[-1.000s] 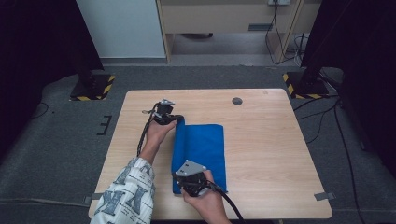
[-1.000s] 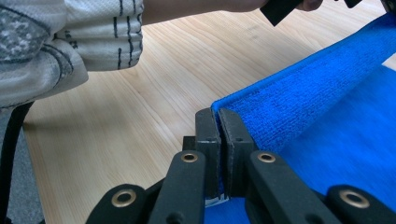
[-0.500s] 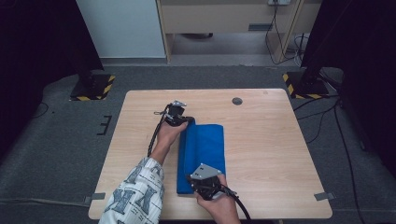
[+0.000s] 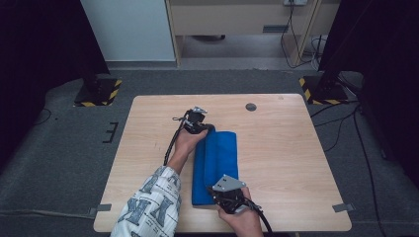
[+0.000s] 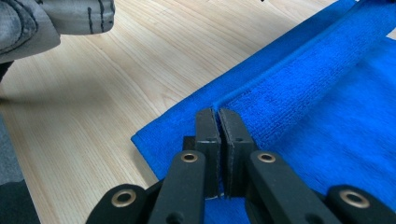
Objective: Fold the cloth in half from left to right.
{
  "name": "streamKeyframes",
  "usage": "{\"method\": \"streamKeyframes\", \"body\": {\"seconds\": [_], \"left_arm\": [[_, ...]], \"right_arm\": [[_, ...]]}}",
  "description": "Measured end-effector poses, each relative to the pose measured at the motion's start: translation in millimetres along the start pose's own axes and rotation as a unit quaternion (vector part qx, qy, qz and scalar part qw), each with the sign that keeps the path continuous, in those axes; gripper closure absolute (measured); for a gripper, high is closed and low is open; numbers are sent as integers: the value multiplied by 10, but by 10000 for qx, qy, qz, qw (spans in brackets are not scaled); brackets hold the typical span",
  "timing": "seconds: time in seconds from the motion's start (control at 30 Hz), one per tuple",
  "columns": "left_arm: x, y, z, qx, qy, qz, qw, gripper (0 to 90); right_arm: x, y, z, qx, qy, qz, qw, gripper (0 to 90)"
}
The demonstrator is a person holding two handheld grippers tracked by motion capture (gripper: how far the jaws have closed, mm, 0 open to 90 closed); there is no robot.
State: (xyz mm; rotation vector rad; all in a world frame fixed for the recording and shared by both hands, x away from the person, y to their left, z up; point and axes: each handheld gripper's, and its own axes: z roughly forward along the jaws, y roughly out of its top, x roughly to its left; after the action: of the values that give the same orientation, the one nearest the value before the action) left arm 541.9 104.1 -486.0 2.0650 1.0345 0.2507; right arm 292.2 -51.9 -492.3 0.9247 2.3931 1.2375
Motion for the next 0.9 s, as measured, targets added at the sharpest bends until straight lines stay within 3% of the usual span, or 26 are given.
{"method": "streamKeyframes", "body": {"seconds": [0.13,0.27,0.9], "left_arm": [[-46,28,61,-10,-76,16,10000,878],[-81,9,142,131,-98,29,9999,877],[-254,56,324,126,-204,6,9997,877]], "right_arm": [[-47,-32,-46,-20,-28,57,10000,874],[-77,-81,-76,47,-38,92,9999,874],[-187,-194,-217,62,-163,196,9997,871]]}}
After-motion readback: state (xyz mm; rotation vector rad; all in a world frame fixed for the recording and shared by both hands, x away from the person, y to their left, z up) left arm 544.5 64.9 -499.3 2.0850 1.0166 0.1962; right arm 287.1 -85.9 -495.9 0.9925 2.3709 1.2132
